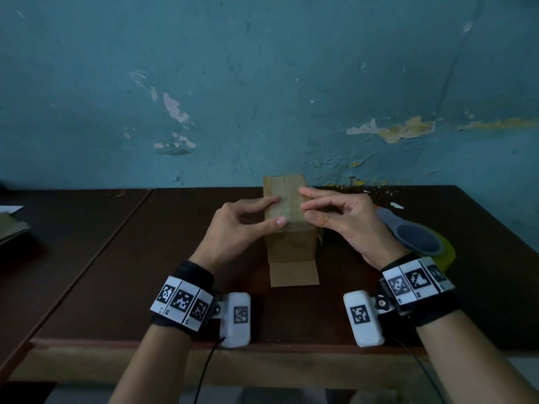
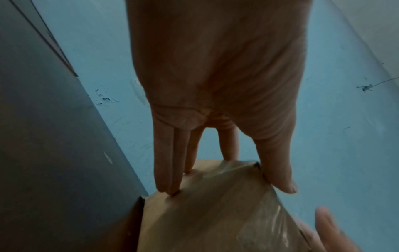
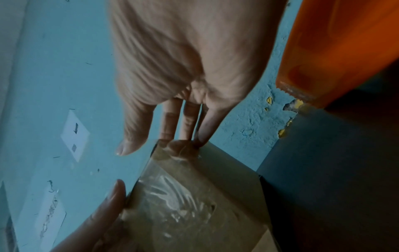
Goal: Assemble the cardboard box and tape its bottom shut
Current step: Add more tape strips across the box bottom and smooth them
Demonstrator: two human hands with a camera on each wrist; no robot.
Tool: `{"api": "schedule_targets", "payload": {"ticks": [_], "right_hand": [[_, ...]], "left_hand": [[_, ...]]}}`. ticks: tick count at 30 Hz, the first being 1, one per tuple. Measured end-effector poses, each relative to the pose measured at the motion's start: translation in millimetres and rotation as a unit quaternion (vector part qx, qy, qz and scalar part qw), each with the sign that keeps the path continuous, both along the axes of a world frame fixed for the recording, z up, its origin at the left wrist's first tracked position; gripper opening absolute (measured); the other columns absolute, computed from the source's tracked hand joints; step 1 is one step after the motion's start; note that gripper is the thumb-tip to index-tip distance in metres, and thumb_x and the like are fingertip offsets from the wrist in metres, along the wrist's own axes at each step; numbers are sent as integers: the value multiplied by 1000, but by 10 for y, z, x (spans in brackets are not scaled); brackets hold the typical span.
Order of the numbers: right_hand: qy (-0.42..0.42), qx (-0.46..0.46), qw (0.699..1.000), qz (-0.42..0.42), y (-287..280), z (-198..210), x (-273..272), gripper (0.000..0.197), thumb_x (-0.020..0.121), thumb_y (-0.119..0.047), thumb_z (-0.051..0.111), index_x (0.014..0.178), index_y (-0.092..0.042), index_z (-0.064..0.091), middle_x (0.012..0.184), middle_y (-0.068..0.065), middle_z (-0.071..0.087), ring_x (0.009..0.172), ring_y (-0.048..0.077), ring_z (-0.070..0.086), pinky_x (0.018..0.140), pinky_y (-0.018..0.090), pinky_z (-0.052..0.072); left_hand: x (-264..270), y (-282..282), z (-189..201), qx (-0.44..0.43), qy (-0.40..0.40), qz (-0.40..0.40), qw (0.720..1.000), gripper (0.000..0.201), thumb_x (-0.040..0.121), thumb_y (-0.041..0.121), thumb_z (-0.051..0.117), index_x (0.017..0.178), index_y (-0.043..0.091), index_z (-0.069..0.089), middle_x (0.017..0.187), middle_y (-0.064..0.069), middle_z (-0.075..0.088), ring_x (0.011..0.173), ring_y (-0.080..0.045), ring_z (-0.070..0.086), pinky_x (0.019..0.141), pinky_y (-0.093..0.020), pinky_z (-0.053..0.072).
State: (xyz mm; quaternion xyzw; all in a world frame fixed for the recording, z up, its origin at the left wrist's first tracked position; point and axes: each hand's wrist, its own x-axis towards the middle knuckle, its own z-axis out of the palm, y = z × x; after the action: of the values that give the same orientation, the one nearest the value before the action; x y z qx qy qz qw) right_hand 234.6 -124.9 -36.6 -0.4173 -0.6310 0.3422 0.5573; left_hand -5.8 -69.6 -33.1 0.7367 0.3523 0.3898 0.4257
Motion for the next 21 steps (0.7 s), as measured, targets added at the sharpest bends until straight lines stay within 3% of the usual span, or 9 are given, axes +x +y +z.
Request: {"api": "schedule_targets", "payload": {"ticks": [5, 13, 15, 18, 21], "right_hand": [[-59, 3, 998, -7, 23, -37, 55, 37, 74, -16, 85, 108, -5, 77, 136, -3, 67, 135, 6, 53, 106, 37, 52], [-95, -2, 995, -13, 39, -49, 94, 37, 74, -12, 88, 109, -12, 77, 137, -8, 66, 137, 3, 51, 109, 42, 50], [-103, -3, 995, -9, 47, -53, 101, 38, 73, -12, 89, 109, -14, 77, 138, -8, 65, 137, 4, 50, 109, 44, 50], [-105, -8, 994, -10, 52, -53, 102, 38, 73, -12, 89, 109, -14, 77, 138, -8, 65, 138, 3, 50, 109, 44, 50], [-104, -10, 994, -14, 51, -50, 102, 37, 74, -12, 88, 109, -15, 77, 138, -9, 65, 137, 2, 50, 109, 44, 50]], "left_hand": [[5, -9, -4, 6, 10, -2, 1000, 59, 73, 45, 83, 128, 30, 71, 131, 17, 64, 117, 3, 62, 100, -33, 56], [-19, 4, -23, 21, 21, -21, 999, 68, 67, 42, 86, 132, 28, 69, 137, 6, 64, 115, -6, 67, 96, -30, 57], [-21, 17, -29, 25, 23, -31, 999, 70, 67, 38, 86, 133, 25, 67, 138, 4, 63, 117, -4, 65, 97, -27, 56], [2, 21, -26, 17, 14, -51, 998, 67, 73, 24, 84, 137, 16, 64, 144, -1, 58, 117, 8, 61, 93, -13, 51], [-37, 43, -20, 8, 36, -67, 997, 66, 80, 18, 81, 142, 20, 59, 153, -2, 50, 128, 9, 52, 100, -14, 48]]}}
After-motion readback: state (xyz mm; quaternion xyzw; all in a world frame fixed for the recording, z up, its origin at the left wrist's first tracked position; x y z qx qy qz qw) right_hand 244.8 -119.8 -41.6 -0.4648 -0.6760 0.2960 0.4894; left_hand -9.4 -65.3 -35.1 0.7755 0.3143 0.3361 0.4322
